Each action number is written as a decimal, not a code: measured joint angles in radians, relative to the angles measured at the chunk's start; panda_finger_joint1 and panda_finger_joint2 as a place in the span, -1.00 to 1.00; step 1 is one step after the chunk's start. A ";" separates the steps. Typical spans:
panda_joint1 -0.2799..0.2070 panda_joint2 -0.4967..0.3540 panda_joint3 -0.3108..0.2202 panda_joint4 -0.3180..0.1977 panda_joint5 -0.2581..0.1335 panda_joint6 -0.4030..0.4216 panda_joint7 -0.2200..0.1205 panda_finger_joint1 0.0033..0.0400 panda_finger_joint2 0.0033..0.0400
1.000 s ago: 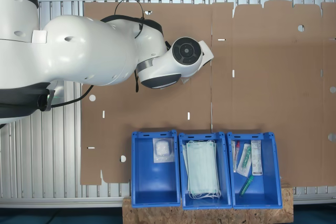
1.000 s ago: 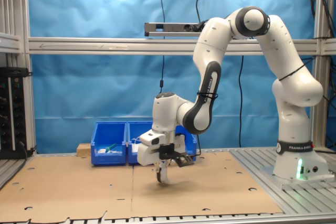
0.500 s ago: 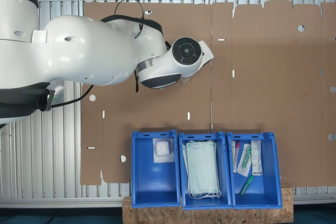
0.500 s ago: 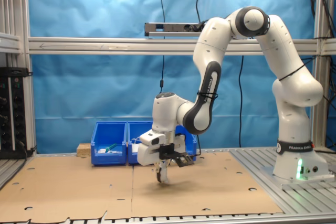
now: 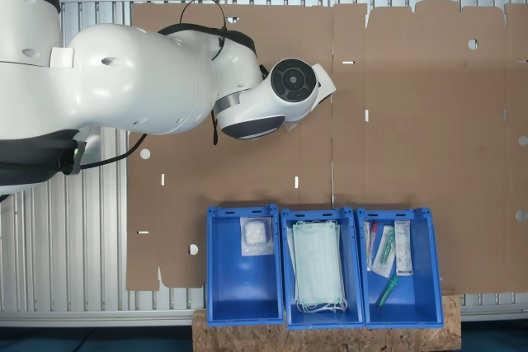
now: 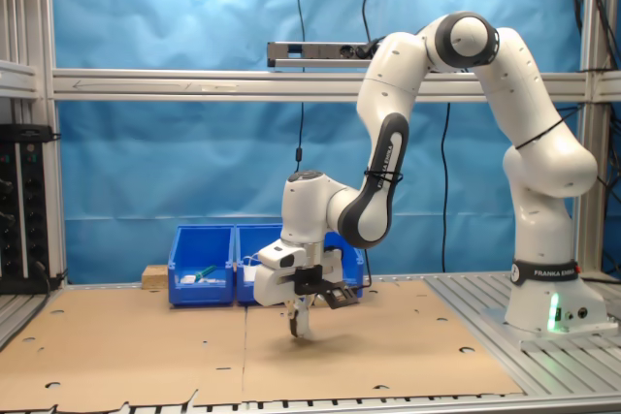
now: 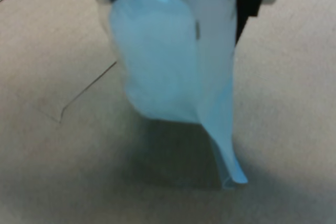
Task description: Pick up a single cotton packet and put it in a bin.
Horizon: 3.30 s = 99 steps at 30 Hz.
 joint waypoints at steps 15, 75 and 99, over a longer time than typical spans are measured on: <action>0.000 -0.137 0.003 -0.033 0.000 -0.072 0.000 -0.86 -0.86; -0.052 -0.533 -0.342 -0.079 -0.226 -0.395 -0.494 -0.86 -0.86; -0.052 -0.586 -0.349 -0.092 -0.281 -0.397 -0.583 -0.86 -0.86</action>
